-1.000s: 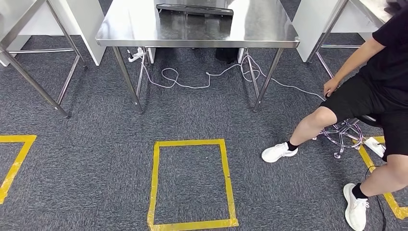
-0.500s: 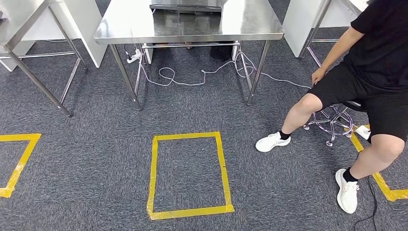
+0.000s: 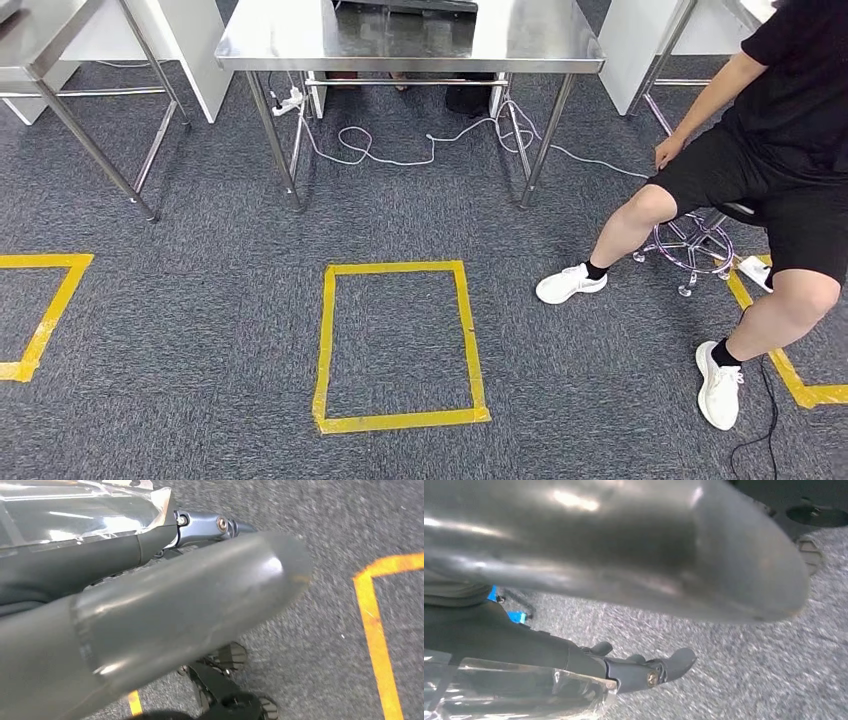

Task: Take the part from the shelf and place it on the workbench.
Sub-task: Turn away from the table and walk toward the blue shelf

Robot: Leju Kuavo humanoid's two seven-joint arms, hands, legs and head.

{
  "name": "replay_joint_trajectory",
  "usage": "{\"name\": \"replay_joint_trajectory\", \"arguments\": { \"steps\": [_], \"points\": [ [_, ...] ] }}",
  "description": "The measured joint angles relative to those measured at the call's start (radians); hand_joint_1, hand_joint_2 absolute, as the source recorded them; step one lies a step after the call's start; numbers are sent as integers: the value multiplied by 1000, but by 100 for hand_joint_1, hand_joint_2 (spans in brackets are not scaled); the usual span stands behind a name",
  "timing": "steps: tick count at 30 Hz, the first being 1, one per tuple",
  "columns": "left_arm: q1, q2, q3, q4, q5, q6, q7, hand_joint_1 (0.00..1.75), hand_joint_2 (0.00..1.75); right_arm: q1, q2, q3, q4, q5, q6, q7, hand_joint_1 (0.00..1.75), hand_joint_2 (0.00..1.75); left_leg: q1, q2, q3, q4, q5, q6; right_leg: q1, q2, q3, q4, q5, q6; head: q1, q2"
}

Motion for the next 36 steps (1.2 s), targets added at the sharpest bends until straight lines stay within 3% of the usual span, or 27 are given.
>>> {"name": "replay_joint_trajectory", "arguments": {
  "steps": [2, 4, 6, 9, 11, 14, 15, 16, 18, 20, 22, 24, 26, 28, 30, 31, 32, 34, 36],
  "points": [
    [1, 0, 0, 0, 0, 0, 0, 0, 0, 2, 0, 0, 0, -3, 1, -2, 0, 0, -4, 5, -13, 0, 9, 6, -2, 1, -34, 96, -43, -3, 3, 0],
    [4, -1, 0, 0, -6, -1, -5, 0, 0, 4, 0, -1, 0, -9, 4, -6, 0, 0, -13, 28, -31, 1, 27, 5, -2, -22, 27, 55, -54, 3, 7, 0],
    [5, -3, 0, 0, -14, -1, -9, 0, 0, 1, 0, -2, 0, -12, 6, -8, 0, 0, -20, 54, -37, 3, 36, -6, 4, -39, 118, -85, -21, 3, 7, 0],
    [-1, -3, 0, 0, -16, 0, -8, 0, 0, 4, 0, -2, 0, -9, 7, -5, 0, 0, -18, 68, -37, 7, 34, -21, 5, -17, 115, -93, -12, -21, 6, 0],
    [-2, -4, 0, 0, -16, 1, -8, 0, 0, 6, 0, -2, 1, -8, 8, -1, 0, 0, -13, 46, -55, 50, -2, -31, -1, -2, 115, -97, -2, -37, 4, 0],
    [-1, -6, 0, 0, -18, 2, -8, 0, 0, 7, 0, -2, 1, -7, 9, 0, 0, 0, -10, 6, -135, 236, -107, -38, 1, 20, 105, -95, 9, -52, 1, 0],
    [-1, -6, 0, 0, -18, 2, -7, 0, 0, 8, 0, -2, 1, -7, 10, 0, 0, 0, -10, 2, -154, 281, -120, -39, 4, 29, 103, -93, 10, -54, 1, 0],
    [-1, -6, 0, 0, -18, 4, -6, 0, 0, 10, 0, -2, 1, -7, 11, 0, 0, 0, -10, 0, -157, 292, -112, -37, 6, 39, 101, -92, 11, -54, 1, 0],
    [-1, -6, 0, 0, -19, 6, -6, 0, 0, 12, 0, -2, 1, -7, 11, 0, 0, 0, -10, -14, -112, 202, -48, -28, 8, 60, 102, -89, 12, -54, 1, 0],
    [-1, -6, 0, 0, -19, 8, -5, 0, 0, 10, 1, -3, 1, -7, 11, 0, 0, 0, -10, -53, -51, 75, 7, -14, 13, 83, 99, -85, 13, -51, 2, 0],
    [-1, -6, 0, 0, -20, 9, -4, 0, 0, 7, 3, -3, 1, -7, 11, 0, 0, 0, -13, -72, -29, 21, 17, -5, 14, 102, 88, -82, 19, -41, 2, 0],
    [-3, -8, 0, 0, -20, 9, -4, 0, 0, 9, 1, -3, 1, -6, 11, 0, 0, 0, -14, -52, -29, 7, 23, 1, 13, 115, 73, -80, 25, -29, 1, 0],
    [-4, -11, 0, 0, -20, 9, -3, 0, 0, 10, 0, -5, 1, -5, 11, 1, 0, 0, -11, -28, -28, -8, 34, 11, 14, 83, 47, -45, 7, -23, 4, 0],
    [-4, -13, 0, 0, -20, 10, -2, 0, 0, 9, 0, -6, 1, -4, 11, 2, 0, 0, -11, -1, -29, -15, 39, 17, 9, 38, -9, 61, -44, -24, 10, 0],
    [-3, -13, 0, 0, -21, 10, 0, 0, 0, 9, 0, -9, 1, -2, 11, 3, 0, 0, -12, 28, -32, -14, 40, 18, -2, 25, -61, 174, -84, -17, 13, 0],
    [-3, -13, 0, 0, -21, 10, 1, 0, 0, 10, -1, -10, 1, -1, 11, 3, 0, 0, -11, 42, -33, -14, 40, 17, -8, 21, -65, 189, -84, -8, 13, 0],
    [-3, -14, 0, 0, -22, 10, 1, 0, 0, 11, -1, -11, 1, -1, 11, 4, 0, 0, -10, 55, -33, -13, 39, 15, -13, 16, -49, 165, -71, 4, 13, 0],
    [-4, -16, 0, 0, -26, 10, 1, 0, 0, 11, -3, -13, 1, 1, 11, 6, 0, 0, -8, 77, -30, -11, 37, 7, -22, -15, 28, 31, -25, 26, 14, 0],
    [-5, -17, 0, 0, -30, 13, 0, 0, 0, 7, -2, -15, 1, 4, 11, 8, 0, 0, -11, 96, -28, -7, 31, -9, -18, -44, 84, -70, 5, 27, 14, 0]
  ]
}}
